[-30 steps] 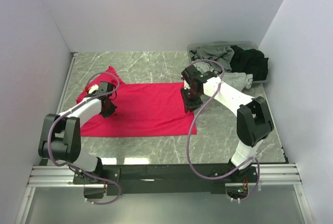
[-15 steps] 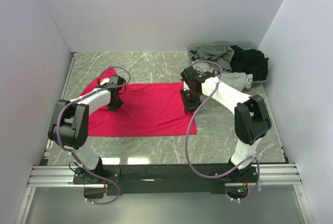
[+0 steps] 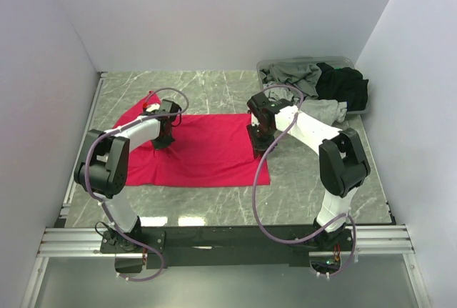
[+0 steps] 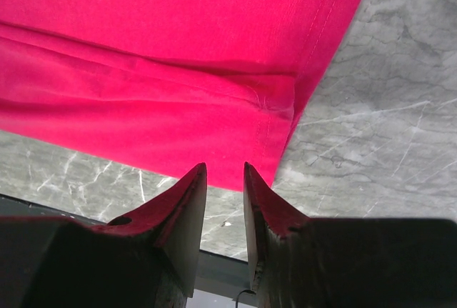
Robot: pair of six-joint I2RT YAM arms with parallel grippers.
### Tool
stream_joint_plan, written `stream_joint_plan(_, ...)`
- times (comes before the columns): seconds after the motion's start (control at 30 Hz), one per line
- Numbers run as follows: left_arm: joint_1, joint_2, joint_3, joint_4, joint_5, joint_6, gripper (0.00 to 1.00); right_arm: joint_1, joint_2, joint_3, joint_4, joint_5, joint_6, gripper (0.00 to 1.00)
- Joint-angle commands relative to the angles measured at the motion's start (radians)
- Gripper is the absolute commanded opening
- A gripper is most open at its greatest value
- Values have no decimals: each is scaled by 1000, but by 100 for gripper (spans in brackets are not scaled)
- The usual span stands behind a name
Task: Fold and stack the t-shirts
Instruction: Fold the tshirt
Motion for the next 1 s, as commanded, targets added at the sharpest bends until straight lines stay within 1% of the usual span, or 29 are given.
stream_joint_plan(0.0, -13, -8, 40, -34, -50, 4, 1, -2, 11, 20, -10, 7, -11, 34)
stream_joint_plan(0.2, -30, -9, 62, -54, -81, 34, 3, -3, 23, 29, -13, 4, -16, 34)
stream_joint_plan(0.47, -77, 15, 105, -59, -119, 76, 3, -2, 34, 34, -18, 0, -19, 34)
stream_joint_plan(0.77, -99, 61, 129, -72, -119, 100, 3, -3, 42, 32, -24, -7, -22, 34)
stream_joint_plan(0.97, -113, 74, 131, -74, -119, 122, 6, -2, 48, 34, -23, -10, -24, 34)
